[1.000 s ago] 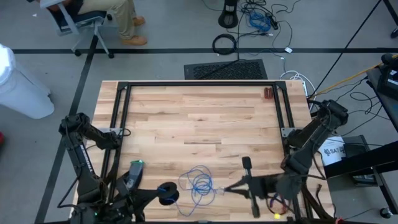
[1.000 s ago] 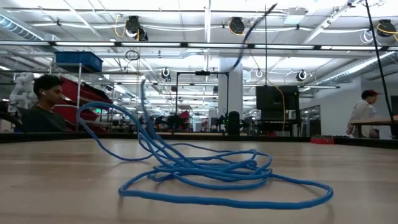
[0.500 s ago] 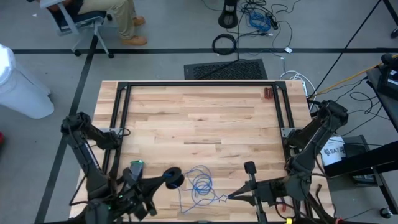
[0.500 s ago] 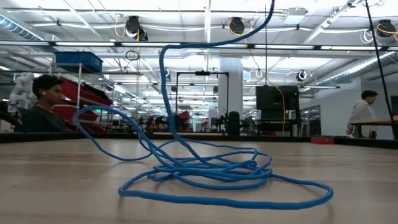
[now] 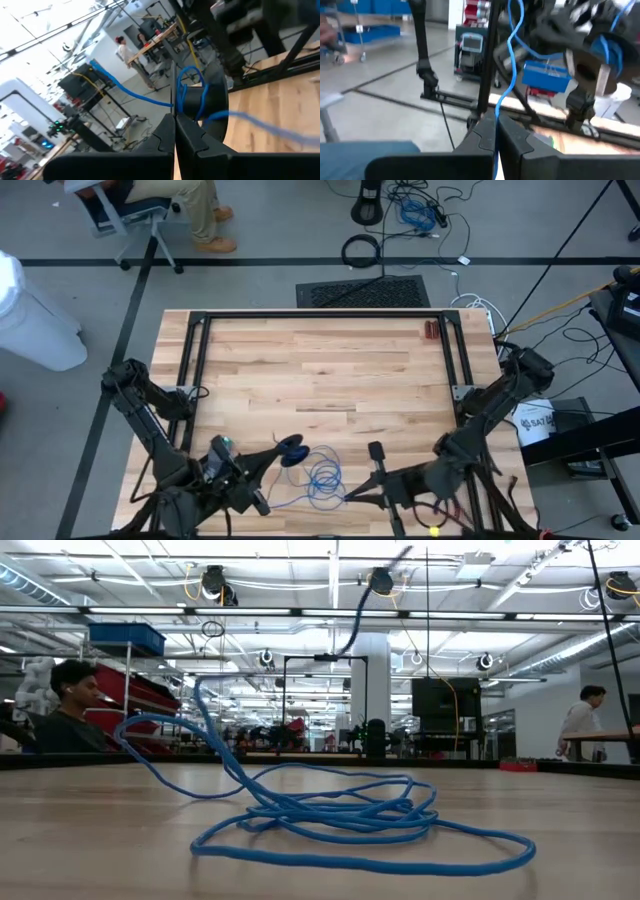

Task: Coil cords
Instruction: Uncoil the blue wire from the spool

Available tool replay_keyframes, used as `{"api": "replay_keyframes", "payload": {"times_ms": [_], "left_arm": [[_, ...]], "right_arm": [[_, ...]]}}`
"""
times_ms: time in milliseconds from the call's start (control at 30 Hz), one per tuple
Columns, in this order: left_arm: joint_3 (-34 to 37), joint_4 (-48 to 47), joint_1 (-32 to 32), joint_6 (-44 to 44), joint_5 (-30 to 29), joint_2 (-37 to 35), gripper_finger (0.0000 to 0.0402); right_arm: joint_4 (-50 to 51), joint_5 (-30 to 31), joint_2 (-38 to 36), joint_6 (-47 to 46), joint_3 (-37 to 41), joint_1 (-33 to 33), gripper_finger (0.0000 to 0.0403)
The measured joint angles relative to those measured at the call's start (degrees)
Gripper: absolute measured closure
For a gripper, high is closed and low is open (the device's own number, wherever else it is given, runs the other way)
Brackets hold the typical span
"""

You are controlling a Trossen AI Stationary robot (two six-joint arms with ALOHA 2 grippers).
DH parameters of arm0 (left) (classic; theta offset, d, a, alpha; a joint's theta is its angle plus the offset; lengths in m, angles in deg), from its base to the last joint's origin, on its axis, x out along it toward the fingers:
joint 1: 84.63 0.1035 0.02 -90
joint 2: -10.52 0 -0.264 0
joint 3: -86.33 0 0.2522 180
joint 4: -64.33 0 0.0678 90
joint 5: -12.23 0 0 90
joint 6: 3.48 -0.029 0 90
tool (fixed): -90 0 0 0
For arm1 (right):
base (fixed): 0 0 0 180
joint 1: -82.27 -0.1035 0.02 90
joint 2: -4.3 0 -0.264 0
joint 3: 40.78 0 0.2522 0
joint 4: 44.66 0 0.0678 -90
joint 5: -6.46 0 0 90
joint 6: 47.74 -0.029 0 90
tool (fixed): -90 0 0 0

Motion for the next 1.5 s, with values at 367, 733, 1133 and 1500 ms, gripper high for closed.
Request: {"api": "replay_keyframes", "payload": {"times_ms": [367,733,1133,1500], "left_arm": [[-0.5,4.3,-1.3,-0.1,4.3,0.1,0.0400],[-2.9,4.4,-5.3,0.0,4.5,0.0,0.0400],[-3.8,4.3,-7.2,0.0,4.1,0.0,0.0400],[-3.8,3.6,-7.1,-0.4,-1.6,0.0,0.0400]], "right_arm": [[17.2,0.2,0.8,-8.3,0.0,4.5,0.0403],[38.1,0.6,0.8,-21.1,0.0,6.4,0.0403],[56.6,0.1,0.8,-38.0,0.0,6.0,0.0348],[53.4,-11.1,0.8,-41.3,0.0,3.6,0.0283]]}}
